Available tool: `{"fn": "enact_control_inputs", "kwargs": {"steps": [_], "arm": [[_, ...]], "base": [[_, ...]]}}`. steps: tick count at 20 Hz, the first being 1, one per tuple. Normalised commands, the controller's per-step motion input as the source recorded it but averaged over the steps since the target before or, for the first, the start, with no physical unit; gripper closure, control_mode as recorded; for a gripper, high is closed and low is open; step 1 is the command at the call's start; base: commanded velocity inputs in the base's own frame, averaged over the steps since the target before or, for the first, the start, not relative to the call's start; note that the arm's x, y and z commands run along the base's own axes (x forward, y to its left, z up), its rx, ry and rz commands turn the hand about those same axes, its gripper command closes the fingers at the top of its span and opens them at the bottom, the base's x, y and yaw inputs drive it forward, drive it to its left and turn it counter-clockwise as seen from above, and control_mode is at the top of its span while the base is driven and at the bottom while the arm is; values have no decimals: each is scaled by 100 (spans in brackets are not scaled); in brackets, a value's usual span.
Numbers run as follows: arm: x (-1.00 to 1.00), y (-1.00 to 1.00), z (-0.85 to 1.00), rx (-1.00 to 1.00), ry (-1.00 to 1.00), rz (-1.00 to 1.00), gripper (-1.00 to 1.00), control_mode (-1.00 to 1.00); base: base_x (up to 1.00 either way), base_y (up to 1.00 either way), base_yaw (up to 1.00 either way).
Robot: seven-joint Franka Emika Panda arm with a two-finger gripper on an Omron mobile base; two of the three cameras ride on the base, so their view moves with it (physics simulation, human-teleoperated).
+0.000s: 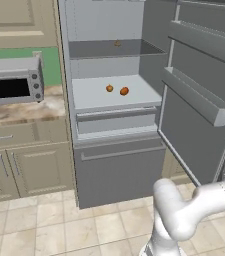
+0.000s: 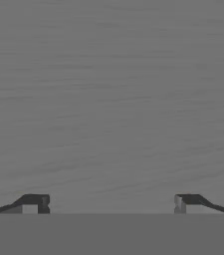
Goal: Place the mango in the correct fridge rack based on whether it is a fruit or vegetable. Finally, close the fridge door.
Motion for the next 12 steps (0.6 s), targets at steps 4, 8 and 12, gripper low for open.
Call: {"fn": "enact_control_inputs", "kwargs": {"steps": [4,8,12], "arm": [[-30,99,-62,0,-16,32,-100,-100],[-74,100,-64,-9,-35,29,-100,-100],[-93,100,-59,-18,-50,25,-100,-100]], "base": [[0,0,0],[0,0,0],[0,0,0]]}}
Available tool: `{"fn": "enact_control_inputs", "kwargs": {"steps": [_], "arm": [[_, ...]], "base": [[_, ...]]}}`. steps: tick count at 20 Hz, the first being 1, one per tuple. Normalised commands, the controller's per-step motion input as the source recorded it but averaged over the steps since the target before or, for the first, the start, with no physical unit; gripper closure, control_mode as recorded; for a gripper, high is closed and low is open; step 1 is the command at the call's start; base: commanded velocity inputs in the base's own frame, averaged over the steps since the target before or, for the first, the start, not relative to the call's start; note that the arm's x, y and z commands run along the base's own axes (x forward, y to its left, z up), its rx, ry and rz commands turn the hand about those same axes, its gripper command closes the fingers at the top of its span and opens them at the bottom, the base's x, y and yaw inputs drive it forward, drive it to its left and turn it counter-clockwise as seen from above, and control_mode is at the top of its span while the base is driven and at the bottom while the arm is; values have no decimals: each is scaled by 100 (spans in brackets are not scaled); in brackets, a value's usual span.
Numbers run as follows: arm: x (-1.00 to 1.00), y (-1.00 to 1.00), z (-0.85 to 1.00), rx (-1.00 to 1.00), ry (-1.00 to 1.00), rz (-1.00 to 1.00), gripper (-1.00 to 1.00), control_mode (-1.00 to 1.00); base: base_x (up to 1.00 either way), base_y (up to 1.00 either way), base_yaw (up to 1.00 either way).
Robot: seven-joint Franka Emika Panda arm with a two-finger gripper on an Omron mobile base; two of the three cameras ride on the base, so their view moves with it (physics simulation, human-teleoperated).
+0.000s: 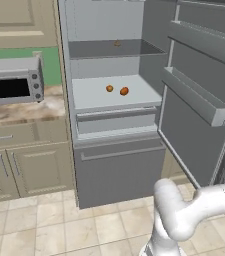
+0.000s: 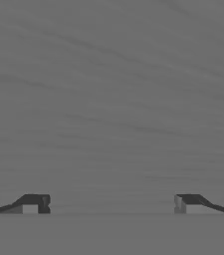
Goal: Place the mango in the correct fridge rack based on whether it is a fruit or vegetable. Finally, close the fridge door.
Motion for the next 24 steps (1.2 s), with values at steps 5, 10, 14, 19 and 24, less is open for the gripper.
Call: {"fn": "enact_control_inputs", "kwargs": {"steps": [5,10,14,19,24], "arm": [[-62,100,-31,-19,-54,16,-100,-100],[-9,100,1,-15,-58,2,-100,-100],[13,99,24,-9,-51,-2,-100,-100],[60,46,44,0,-33,-12,-100,-100],[69,22,47,0,-32,-18,-100,-100]], "base": [[0,0,0],[0,0,0],[0,0,0],[0,0,0],[0,0,0]]}}
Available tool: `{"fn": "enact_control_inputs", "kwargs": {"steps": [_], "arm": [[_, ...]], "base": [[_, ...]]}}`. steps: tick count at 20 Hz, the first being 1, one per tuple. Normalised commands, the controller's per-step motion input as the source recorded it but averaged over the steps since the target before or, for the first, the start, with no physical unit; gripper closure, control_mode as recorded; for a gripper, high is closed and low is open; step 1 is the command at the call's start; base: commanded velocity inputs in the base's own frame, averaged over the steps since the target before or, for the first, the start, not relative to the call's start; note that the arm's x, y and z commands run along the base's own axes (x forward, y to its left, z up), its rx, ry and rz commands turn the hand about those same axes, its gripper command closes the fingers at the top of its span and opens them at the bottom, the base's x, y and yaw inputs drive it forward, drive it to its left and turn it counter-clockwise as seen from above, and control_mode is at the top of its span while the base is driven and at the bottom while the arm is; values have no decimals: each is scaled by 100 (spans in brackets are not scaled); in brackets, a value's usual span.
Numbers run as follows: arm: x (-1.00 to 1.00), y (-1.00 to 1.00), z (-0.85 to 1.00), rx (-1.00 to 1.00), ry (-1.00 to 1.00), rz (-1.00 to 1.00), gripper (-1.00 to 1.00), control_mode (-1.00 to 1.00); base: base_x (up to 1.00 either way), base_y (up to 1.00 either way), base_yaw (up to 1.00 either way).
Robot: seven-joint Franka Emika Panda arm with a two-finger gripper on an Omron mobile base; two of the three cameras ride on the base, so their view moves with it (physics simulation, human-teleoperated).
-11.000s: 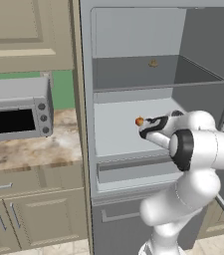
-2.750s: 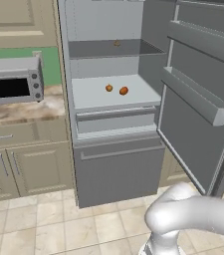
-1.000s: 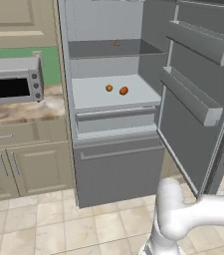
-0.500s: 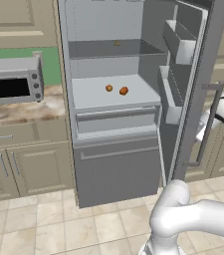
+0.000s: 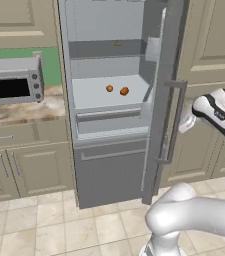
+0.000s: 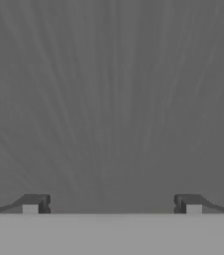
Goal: Place the mango in the correct fridge rack based on whether it is a fruit or vegetable. Finally, close the fridge door.
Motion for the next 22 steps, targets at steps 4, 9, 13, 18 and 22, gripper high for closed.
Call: {"fn": "enact_control_inputs", "kwargs": {"steps": [4,9,13,18,22], "arm": [[73,49,32,0,-31,-16,-100,-100],[79,77,5,0,-26,-11,-100,-100],[75,78,0,0,-24,-10,-100,-100],[84,44,1,0,-18,-17,-100,-100],[88,31,7,0,-10,-21,-100,-100]], "base": [[0,0,0],[0,0,0],[0,0,0],[0,0,0],[0,0,0]]}}
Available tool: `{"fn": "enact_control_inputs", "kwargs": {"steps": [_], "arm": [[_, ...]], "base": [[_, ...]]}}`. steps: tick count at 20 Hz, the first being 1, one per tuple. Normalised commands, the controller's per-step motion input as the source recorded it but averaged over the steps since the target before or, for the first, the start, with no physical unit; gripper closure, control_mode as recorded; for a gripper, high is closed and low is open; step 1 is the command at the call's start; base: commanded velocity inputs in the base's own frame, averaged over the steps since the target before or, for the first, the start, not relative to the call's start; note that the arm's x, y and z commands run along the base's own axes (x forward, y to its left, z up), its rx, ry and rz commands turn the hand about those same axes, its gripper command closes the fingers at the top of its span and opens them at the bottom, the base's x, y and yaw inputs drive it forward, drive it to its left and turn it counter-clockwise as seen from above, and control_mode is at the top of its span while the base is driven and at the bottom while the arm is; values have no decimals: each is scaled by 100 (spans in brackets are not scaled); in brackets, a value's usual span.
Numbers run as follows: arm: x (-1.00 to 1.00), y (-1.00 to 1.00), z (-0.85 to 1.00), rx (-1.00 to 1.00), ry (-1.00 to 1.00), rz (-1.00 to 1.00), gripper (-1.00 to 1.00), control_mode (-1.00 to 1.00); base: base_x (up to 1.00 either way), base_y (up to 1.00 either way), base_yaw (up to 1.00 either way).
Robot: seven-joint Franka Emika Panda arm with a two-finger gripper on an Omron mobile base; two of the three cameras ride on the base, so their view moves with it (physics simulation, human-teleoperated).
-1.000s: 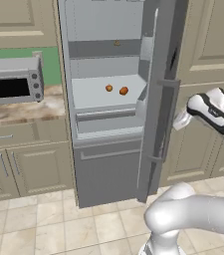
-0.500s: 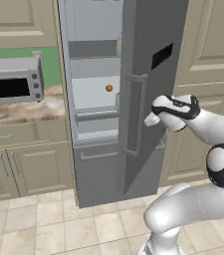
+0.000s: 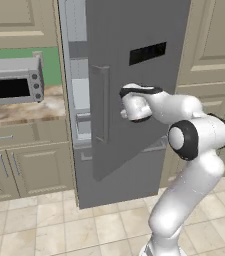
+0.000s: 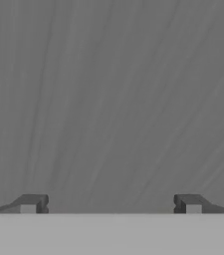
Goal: Place the mango in the correct fridge rack based on whether it is a fruit or vegetable. Finally, close the fridge door.
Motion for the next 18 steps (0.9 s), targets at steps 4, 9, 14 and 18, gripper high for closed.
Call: {"fn": "enact_control_inputs", "kwargs": {"steps": [4,9,14,18], "arm": [[78,36,12,0,-3,-25,-100,-100],[64,24,19,0,0,-26,-100,-100],[72,1,4,0,0,-17,-100,-100],[83,-7,-6,2,0,-7,-100,-100]], "base": [[0,0,0],[0,0,0],[0,0,0],[0,0,0]]}}
